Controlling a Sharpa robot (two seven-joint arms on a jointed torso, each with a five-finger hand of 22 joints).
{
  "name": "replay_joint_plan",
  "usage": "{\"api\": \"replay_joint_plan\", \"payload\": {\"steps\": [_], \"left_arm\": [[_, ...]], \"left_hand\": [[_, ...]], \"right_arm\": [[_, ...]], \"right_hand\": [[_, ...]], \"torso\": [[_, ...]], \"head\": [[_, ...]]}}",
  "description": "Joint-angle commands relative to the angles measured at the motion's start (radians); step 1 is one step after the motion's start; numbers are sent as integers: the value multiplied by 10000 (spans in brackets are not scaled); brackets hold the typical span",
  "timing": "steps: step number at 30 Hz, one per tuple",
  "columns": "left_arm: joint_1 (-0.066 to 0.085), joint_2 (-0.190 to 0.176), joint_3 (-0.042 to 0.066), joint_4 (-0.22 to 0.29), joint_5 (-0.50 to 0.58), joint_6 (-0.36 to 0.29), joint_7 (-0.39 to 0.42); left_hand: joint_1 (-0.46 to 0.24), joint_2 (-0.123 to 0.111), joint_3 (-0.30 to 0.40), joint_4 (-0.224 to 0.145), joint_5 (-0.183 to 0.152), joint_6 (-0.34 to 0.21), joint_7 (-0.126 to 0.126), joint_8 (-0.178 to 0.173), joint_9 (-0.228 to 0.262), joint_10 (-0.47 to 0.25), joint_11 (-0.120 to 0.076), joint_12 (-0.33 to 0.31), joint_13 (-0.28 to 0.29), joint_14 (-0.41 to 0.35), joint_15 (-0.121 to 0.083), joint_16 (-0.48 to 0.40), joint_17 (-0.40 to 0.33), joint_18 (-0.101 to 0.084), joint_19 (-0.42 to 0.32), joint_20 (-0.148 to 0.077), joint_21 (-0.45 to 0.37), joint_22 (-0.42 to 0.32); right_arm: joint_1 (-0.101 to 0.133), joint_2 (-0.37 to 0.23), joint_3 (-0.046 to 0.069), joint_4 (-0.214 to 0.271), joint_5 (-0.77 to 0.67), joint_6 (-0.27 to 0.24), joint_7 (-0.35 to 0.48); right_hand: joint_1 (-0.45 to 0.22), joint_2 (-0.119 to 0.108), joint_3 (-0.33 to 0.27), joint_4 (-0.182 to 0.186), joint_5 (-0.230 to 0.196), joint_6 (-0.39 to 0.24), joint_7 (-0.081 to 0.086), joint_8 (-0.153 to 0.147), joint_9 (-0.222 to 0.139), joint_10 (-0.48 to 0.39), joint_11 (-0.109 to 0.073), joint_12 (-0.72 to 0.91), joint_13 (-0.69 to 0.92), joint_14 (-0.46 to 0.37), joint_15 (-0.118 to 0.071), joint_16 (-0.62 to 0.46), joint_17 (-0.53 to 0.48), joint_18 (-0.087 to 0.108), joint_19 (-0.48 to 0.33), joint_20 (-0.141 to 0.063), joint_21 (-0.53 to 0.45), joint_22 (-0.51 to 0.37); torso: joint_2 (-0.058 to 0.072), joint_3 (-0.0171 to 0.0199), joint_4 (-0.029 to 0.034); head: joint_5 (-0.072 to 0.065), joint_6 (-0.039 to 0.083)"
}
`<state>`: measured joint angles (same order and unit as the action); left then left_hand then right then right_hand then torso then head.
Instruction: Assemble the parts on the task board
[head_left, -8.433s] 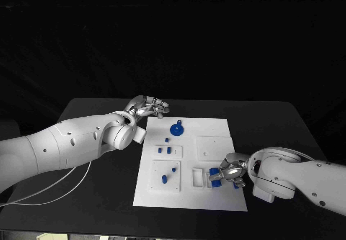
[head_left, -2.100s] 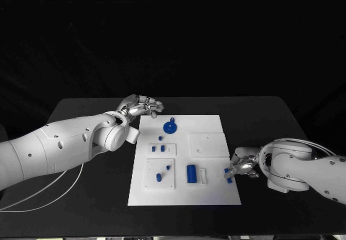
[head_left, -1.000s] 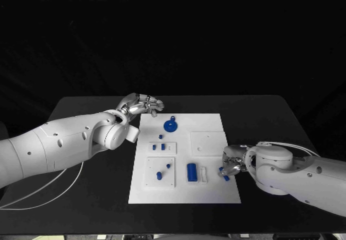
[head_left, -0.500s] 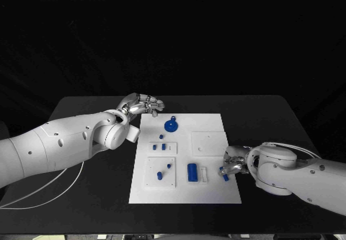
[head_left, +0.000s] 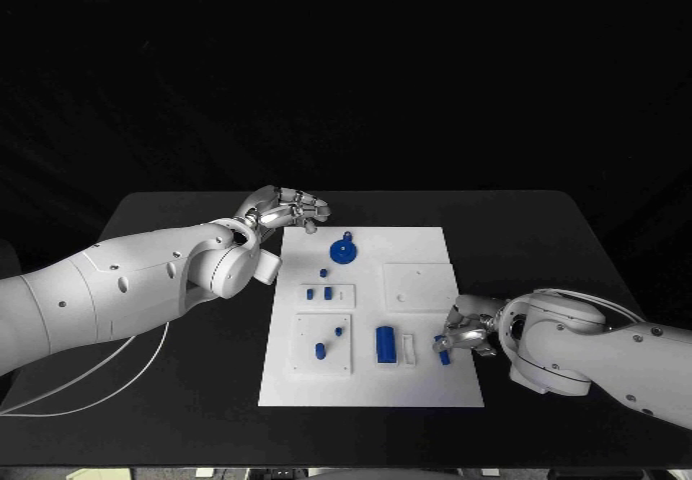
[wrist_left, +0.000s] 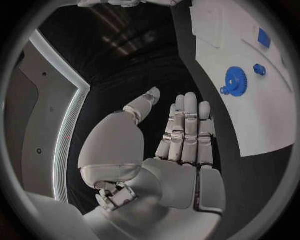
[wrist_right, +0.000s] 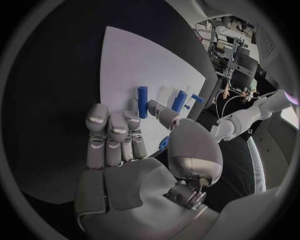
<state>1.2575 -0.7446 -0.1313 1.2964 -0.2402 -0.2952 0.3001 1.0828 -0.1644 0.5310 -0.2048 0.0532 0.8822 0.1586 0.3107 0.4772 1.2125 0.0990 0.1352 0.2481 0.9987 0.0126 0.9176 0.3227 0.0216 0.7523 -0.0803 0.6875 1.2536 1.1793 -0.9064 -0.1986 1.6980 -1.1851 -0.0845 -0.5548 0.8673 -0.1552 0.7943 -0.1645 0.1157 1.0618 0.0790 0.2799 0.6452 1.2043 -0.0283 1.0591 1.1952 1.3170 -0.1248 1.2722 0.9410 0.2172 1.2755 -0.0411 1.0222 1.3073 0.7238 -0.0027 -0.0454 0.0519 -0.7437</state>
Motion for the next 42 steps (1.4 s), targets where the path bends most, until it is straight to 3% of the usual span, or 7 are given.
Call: {"api": "replay_joint_plan", "payload": {"steps": [1, 7, 42], "left_arm": [[9, 1, 5, 23, 46, 123, 89], [9, 1, 5, 27, 43, 129, 85], [9, 3, 5, 43, 36, 180, 54]], "left_hand": [[-46, 71, -66, -18, -20, -75, 8, 39, 14, -71, 18, -65, 15, -39, 44, -59, 10, 47, -31, -11, -56, 15], [-42, 72, -71, -22, -20, -76, 8, 39, 13, -71, 18, -65, 16, -38, 44, -60, 14, 47, -30, -11, -59, 17], [2, 94, -114, -54, -20, -92, 14, 36, 10, -83, 23, -72, 15, -24, 40, -70, 52, 55, 12, -16, -64, 45]], "right_arm": [[-21, 8, -40, 97, 877, -229, 177], [23, 25, -9, 157, 1468, -550, 343], [41, 787, -12, -254, 2089, -258, 423]], "right_hand": [[-102, -260, -34, 156, -134, 73, 23, 33, -951, 76, -11, -38, -3, 37, -65, -31, -9, 446, 34, -28, -23, 78], [-91, -385, -35, 327, -281, 80, 18, 33, -957, 73, -17, -35, 4, 35, -74, -29, -8, 446, 49, -48, -27, 77], [-130, -401, -153, 417, -210, 69, 18, 29, -959, 47, -17, -31, 20, 26, -79, -29, -6, 446, 39, -63, -33, 83]], "torso": [[1, -6, 4], [3, -6, 1], [1, -3, -3]], "head": [[-6, -3], [-2, -15], [80, -4]]}}
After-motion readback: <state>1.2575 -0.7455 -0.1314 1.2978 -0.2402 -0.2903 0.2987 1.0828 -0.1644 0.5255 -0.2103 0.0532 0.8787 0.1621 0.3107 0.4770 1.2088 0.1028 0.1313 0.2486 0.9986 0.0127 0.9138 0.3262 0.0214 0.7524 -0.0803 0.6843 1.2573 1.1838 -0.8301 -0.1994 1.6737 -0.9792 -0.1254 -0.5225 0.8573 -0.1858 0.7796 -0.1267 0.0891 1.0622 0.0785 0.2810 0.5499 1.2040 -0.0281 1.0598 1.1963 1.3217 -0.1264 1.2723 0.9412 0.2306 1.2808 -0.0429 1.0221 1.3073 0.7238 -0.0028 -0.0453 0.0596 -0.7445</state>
